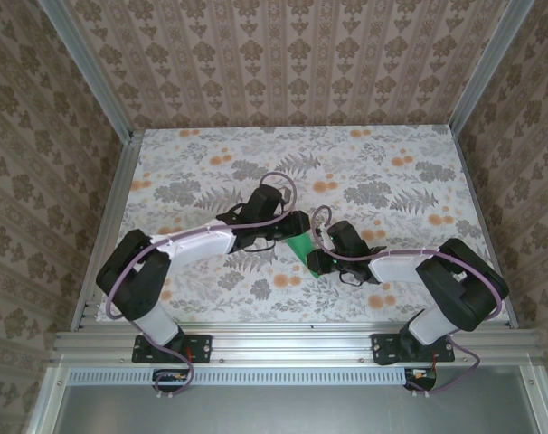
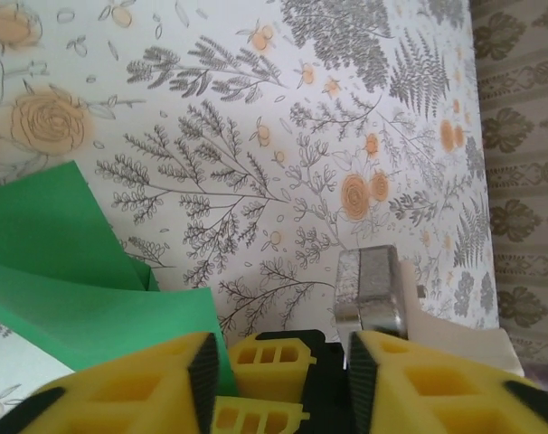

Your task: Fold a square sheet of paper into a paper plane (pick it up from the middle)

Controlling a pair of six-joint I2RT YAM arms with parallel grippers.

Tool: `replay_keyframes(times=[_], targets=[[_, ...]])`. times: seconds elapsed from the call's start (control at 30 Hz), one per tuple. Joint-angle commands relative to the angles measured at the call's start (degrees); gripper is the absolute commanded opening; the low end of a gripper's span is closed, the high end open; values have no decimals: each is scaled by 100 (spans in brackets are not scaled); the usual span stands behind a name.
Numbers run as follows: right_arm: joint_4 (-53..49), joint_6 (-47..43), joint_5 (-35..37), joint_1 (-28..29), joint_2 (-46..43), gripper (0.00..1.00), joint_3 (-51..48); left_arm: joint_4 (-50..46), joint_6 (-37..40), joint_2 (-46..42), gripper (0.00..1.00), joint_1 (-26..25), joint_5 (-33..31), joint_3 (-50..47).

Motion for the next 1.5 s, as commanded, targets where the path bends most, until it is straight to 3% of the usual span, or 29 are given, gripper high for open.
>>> replay_keyframes(times=[0.0, 0.23, 0.73, 1.1, 1.23, 1.47], targets=[[-296, 75, -30, -19, 100, 22, -169, 266, -248, -165, 36, 90, -184, -350], [-287, 83, -25, -20, 93, 22, -181, 421, -343, 279, 28, 65, 229, -115], [-307, 68, -39, -16, 84, 25, -182, 452, -387, 1281, 29, 64, 220, 235], [-944, 275, -427, -29, -748, 43, 25, 42, -6, 1548, 29, 66, 168, 336], [-1116, 468, -541, -29, -1122, 41, -15, 24, 23, 1579, 29, 67, 210, 371], [-1436, 436, -500, -29, -915, 40, 136, -56, 94, 1610, 29, 57, 282, 511]])
